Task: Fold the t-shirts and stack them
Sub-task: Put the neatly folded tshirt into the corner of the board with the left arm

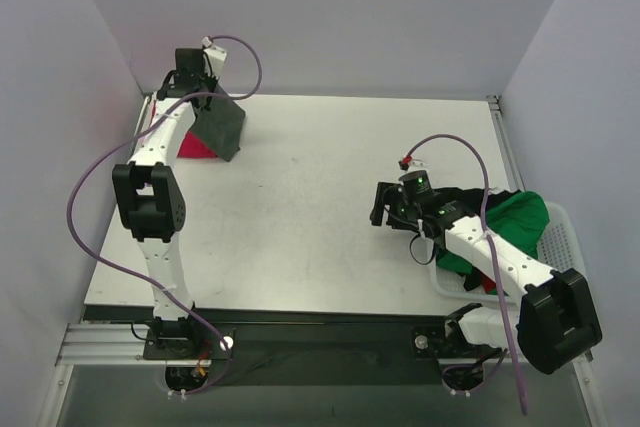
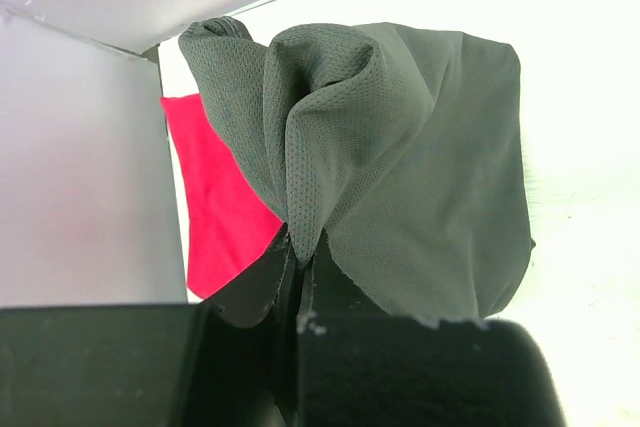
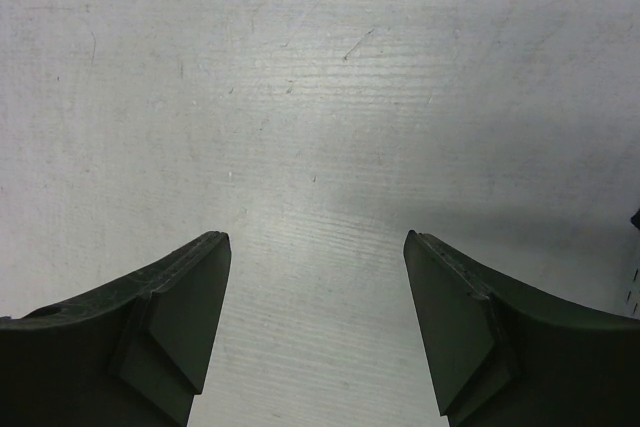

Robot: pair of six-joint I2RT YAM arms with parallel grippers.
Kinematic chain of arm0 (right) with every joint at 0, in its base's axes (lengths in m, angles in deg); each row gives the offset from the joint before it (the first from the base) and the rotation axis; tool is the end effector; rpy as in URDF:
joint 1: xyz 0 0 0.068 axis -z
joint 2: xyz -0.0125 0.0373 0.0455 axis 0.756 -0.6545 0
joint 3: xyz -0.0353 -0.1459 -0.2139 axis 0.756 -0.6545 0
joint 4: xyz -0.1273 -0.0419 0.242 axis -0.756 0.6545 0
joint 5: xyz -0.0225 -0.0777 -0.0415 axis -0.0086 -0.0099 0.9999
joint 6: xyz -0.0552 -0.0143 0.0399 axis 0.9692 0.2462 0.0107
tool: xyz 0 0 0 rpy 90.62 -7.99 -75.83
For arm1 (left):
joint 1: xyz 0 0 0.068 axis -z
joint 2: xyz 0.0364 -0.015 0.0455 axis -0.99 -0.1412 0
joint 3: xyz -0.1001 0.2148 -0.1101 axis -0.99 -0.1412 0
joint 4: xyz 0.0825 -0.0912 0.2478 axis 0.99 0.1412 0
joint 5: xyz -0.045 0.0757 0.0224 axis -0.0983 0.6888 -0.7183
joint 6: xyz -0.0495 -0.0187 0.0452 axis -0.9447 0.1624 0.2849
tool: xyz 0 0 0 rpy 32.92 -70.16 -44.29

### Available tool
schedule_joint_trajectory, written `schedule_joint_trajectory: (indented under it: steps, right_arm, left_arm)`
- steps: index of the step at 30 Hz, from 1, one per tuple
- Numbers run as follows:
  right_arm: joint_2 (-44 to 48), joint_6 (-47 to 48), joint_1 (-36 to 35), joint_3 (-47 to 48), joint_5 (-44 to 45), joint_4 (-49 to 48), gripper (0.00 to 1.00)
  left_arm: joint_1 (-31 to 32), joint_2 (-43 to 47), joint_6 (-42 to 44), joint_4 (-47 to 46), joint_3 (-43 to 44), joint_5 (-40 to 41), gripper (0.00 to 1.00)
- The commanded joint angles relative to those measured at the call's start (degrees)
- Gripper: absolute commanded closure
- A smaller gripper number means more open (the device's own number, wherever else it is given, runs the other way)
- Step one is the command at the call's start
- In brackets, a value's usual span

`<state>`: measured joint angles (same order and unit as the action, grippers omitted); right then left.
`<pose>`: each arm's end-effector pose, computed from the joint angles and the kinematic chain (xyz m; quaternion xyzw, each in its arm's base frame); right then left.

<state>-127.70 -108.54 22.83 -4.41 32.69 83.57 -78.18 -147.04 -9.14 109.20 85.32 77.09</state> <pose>0.2645 0.1331 0.1982 -0.0035 0.8866 0.2221 0.4056 0.5226 -0.0227 0.2826 0.1464 0.8717 0.1560 0.4409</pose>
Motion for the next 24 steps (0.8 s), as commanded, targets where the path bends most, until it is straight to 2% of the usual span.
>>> schedule_joint_trajectory:
  steps: [1,21,24]
  right_arm:
    - [-0.56,0.42,0.18,0.4,-0.81,-0.55,0.28]
    - [0.23,0.33,-0.17,-0.04,-0.99,-0.55,0.28]
    - [0.41,0.24,-0.26,-0.22,-0.99,-0.38,0.28]
  left_arm:
    - [-1.33,1.61,0.56,0.84,4.35,-0.72,1.0]
    - [-3.44,-1.46,-1.02,3.12,9.45,-2.65,1.0]
    - [-5.37,-3.39,-1.28,3.39,11.29,-2.39,1.0]
